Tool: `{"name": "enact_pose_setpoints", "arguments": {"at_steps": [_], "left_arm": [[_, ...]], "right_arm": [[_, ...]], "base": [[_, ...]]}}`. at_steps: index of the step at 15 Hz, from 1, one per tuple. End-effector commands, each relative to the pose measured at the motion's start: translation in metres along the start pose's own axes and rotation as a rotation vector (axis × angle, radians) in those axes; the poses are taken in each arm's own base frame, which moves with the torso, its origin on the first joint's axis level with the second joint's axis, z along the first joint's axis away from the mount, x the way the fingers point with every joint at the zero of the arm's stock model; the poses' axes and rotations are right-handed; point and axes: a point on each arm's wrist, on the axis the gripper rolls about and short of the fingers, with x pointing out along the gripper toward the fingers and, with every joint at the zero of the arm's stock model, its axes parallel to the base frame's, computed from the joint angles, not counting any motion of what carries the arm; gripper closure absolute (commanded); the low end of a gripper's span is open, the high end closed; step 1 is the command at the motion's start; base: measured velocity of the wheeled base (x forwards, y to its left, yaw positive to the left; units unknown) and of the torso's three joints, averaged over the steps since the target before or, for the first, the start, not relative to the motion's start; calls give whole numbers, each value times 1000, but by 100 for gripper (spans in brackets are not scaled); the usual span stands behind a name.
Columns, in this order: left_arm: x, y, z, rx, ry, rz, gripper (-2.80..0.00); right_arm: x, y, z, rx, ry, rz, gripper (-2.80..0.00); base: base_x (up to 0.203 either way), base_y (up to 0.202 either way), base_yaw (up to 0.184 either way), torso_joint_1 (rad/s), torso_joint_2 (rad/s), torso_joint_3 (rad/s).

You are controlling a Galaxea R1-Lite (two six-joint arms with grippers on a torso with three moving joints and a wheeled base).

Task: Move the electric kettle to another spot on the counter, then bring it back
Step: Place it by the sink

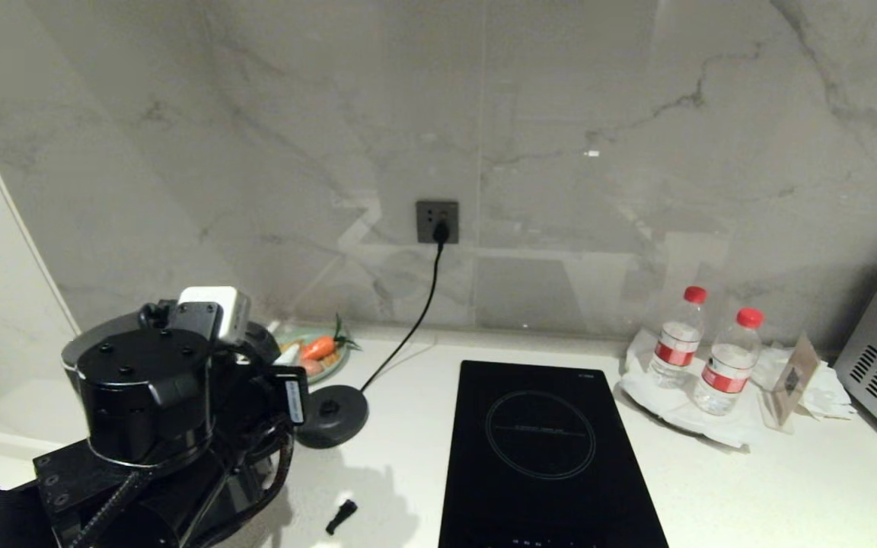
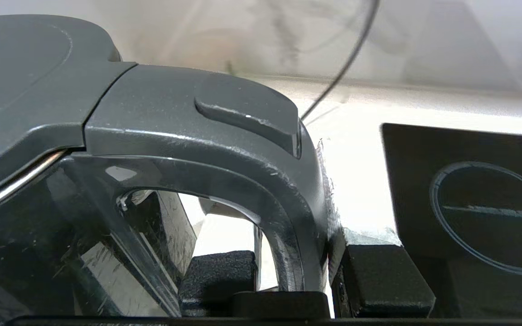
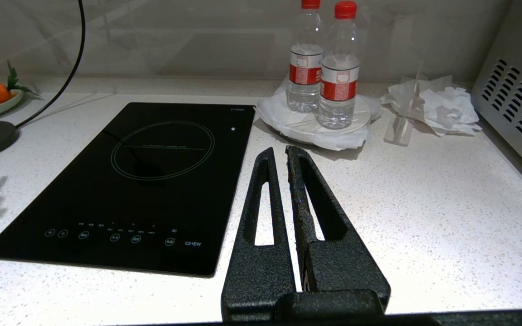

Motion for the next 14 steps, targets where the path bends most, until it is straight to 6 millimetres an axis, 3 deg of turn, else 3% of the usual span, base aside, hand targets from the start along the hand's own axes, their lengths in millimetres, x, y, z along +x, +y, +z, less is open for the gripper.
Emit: {"name": "enact_pose_setpoints", "arguments": {"at_steps": [1,10,14], "left_arm": [[-3,8,0,-9,-4,23,0],[-19,22,-19,-45,48,33,0],[-22,24,-17,-66,36,32,0]], "right_arm": [[0,0,0,0,0,1,0],[0,0,0,0,0,1,0],[0,0,0,0,0,0,0]], "base": [[0,0,0,0,0,0],[0,0,0,0,0,0],[1,-4,16,2,2,1]]}}
